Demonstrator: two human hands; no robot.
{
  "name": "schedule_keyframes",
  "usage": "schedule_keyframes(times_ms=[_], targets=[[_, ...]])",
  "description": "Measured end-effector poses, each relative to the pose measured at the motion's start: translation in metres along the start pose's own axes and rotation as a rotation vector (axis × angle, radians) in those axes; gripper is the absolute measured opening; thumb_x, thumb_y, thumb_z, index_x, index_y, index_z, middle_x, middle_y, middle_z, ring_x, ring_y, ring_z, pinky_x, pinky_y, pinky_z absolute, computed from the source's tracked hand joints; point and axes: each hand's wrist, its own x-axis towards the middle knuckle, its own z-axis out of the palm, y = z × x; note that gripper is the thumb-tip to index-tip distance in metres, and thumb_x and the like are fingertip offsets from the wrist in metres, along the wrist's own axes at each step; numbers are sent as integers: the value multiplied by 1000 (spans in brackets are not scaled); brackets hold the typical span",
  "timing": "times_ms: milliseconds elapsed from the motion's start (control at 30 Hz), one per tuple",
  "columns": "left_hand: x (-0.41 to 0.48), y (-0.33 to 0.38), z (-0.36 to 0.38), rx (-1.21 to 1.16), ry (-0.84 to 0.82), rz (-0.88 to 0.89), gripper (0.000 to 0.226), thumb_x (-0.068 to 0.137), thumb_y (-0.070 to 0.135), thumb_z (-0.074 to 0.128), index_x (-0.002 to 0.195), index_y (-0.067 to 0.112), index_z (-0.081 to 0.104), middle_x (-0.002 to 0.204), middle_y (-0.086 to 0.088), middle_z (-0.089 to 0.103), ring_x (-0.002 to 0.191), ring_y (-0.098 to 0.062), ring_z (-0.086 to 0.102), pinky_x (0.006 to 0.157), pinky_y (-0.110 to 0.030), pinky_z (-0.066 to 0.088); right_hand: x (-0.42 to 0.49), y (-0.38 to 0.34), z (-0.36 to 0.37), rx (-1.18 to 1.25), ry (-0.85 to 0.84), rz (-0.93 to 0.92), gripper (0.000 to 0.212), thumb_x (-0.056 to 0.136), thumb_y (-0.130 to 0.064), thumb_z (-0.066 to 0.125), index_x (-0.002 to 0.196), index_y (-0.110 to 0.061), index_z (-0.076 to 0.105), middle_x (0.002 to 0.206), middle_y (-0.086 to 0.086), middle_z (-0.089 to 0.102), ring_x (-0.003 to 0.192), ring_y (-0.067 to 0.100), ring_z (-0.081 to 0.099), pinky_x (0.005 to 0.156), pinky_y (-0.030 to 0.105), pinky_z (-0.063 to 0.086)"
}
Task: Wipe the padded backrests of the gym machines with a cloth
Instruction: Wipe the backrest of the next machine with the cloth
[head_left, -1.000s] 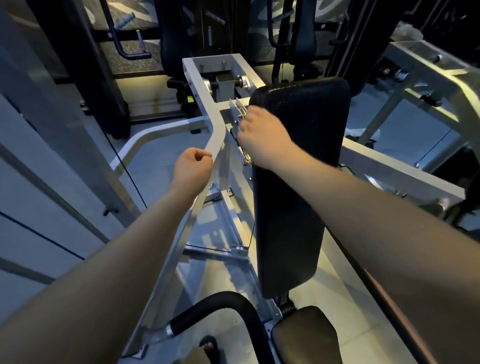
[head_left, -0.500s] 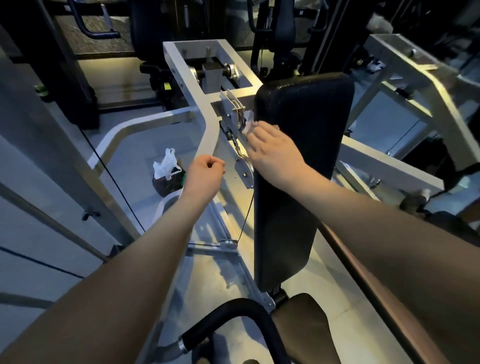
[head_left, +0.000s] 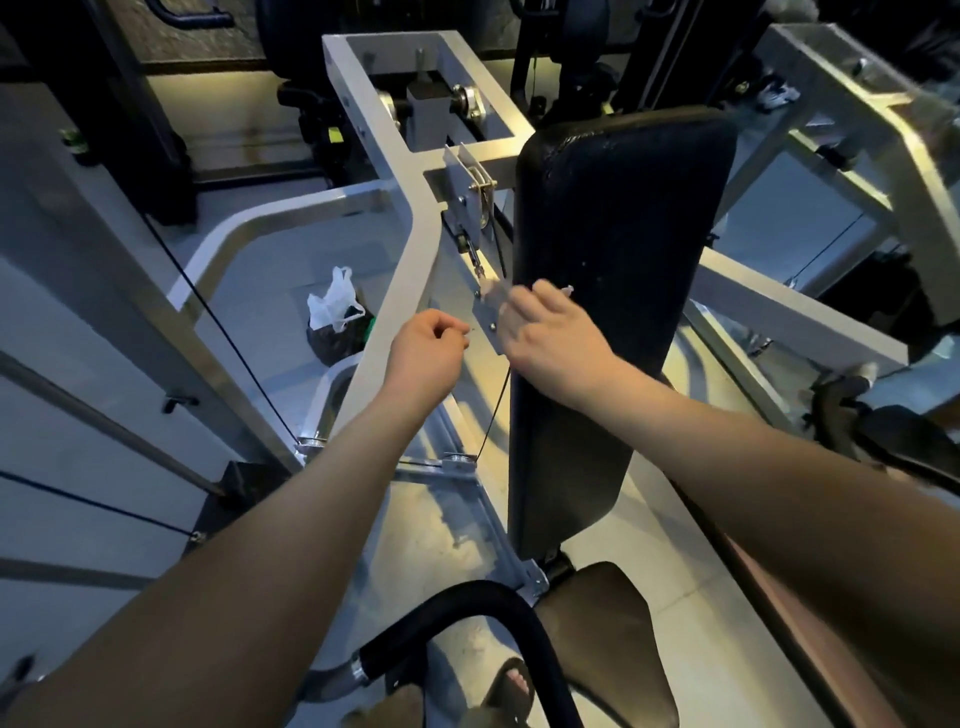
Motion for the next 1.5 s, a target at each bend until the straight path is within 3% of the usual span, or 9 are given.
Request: schedule_keyframes(times_ms=[233, 333, 467, 667, 800, 1000, 1233, 1333, 1500], targets=[[-10, -20, 11, 41, -112, 38, 38, 93, -1, 51, 106, 35, 57, 108, 2, 64, 99, -20, 63, 84, -38, 54, -38, -16, 4, 554, -60, -31, 36, 85, -9, 46, 111, -9, 71, 117, 7, 66, 110, 30, 58, 99, 40, 49], [-23, -14, 19, -37, -249, 109, 55, 93, -2, 55, 126, 40, 49, 118, 4, 60, 107, -17, 63, 88, -36, 56, -44, -1, -16, 892, 5, 219, 29, 96, -17, 59, 125, -16, 57, 135, 4, 43, 100, 12, 53, 76, 22, 52], [-26, -11, 31, -164, -303, 71, 39, 94, 16, 63, 126, 38, 57, 118, -3, 65, 108, -19, 67, 98, -36, 54, -50, 6, -30, 1322, 145, 636, 17, 95, -20, 68, 110, -20, 60, 108, -3, 58, 94, 5, 58, 79, 13, 45], [-23, 3, 36, -111, -84, 35, 20, 105, 19, 46, 101, 19, 66, 85, -2, 70, 74, -15, 62, 61, -28, 49, -55, 10, -33, 1540, 108, 827, 21, 96, -30, 67, 116, -25, 62, 106, -4, 63, 91, 0, 61, 73, 13, 49], [-20, 22, 32, -316, -134, -10, 16, 105, 18, 47, 113, 18, 61, 105, -14, 70, 94, -33, 70, 83, -50, 58, -49, 9, -33, 1388, -31, 672, 39, 87, -36, 76, 123, -30, 59, 112, -5, 54, 99, 2, 55, 79, 11, 43], [-3, 56, 25, -517, 25, -63, 34, 95, -5, 34, 100, 21, 54, 85, -11, 61, 68, -22, 56, 60, -37, 43, -32, 35, -41, 1246, 121, 787, 16, 93, -14, 64, 108, -20, 61, 94, -2, 60, 83, 8, 56, 66, 17, 42], [27, 93, 20, -339, 51, 316, 28, 93, -5, 55, 115, 12, 59, 114, -8, 65, 97, -14, 65, 77, -20, 55, 5, 72, -56, 1029, 389, 667, 17, 92, -16, 71, 106, -10, 65, 106, 5, 47, 87, 12, 51, 76, 12, 44], [45, 84, 33, -229, 151, 299, 27, 90, -8, 54, 101, 15, 64, 99, -1, 67, 84, -8, 63, 73, -23, 54, 5, 62, -43, 792, 260, 584, 11, 97, -19, 62, 100, -10, 56, 94, 7, 41, 67, 21, 43, 52, 35, 39], [53, 45, 49, -89, 164, 222, 37, 84, -12, 50, 79, 24, 60, 79, 0, 64, 59, -11, 56, 54, -26, 48, -13, 48, -17, 691, 238, 510, 19, 92, -7, 67, 100, -11, 51, 87, 7, 35, 61, 21, 31, 47, 28, 14]])
